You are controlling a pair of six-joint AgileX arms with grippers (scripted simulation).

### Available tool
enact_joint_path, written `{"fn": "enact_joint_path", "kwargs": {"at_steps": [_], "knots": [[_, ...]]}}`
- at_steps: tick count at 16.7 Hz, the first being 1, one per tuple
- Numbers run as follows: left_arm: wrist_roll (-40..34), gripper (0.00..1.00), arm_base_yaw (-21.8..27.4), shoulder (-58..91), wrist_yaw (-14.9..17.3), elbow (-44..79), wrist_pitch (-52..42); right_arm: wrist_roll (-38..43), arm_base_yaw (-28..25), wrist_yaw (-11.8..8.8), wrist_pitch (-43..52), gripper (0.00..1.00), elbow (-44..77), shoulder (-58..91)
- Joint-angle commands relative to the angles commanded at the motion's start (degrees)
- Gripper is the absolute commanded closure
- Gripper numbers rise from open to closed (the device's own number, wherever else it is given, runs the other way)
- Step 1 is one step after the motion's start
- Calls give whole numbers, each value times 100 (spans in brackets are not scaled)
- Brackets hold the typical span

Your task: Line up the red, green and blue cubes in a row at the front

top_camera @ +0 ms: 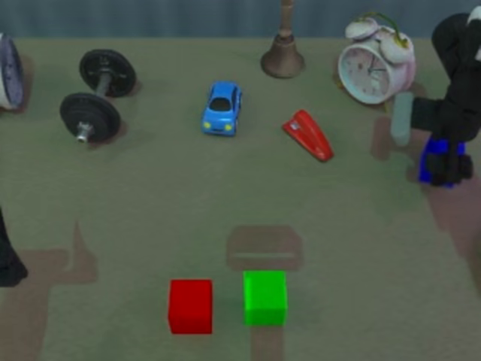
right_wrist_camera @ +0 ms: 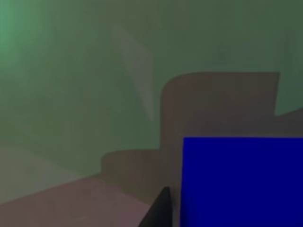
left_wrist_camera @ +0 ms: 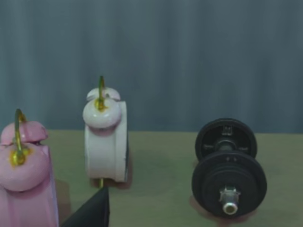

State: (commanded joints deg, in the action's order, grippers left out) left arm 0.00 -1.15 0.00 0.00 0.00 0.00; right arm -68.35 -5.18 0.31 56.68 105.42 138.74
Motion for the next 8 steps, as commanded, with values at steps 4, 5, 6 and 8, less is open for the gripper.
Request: {"fn": "enact_joint_path", "kwargs": {"at_steps": [4, 5, 6, 8], "knots": [[0, 0, 0, 0, 0, 0, 0, 0, 0, 0, 0, 90, 0, 0], [0, 0, 0, 0, 0, 0, 0, 0, 0, 0, 0, 98, 0, 0], [0, 0, 0, 0, 0, 0, 0, 0, 0, 0, 0, 100, 0, 0], [0, 0, 0, 0, 0, 0, 0, 0, 0, 0, 0, 100, 0, 0]]}}
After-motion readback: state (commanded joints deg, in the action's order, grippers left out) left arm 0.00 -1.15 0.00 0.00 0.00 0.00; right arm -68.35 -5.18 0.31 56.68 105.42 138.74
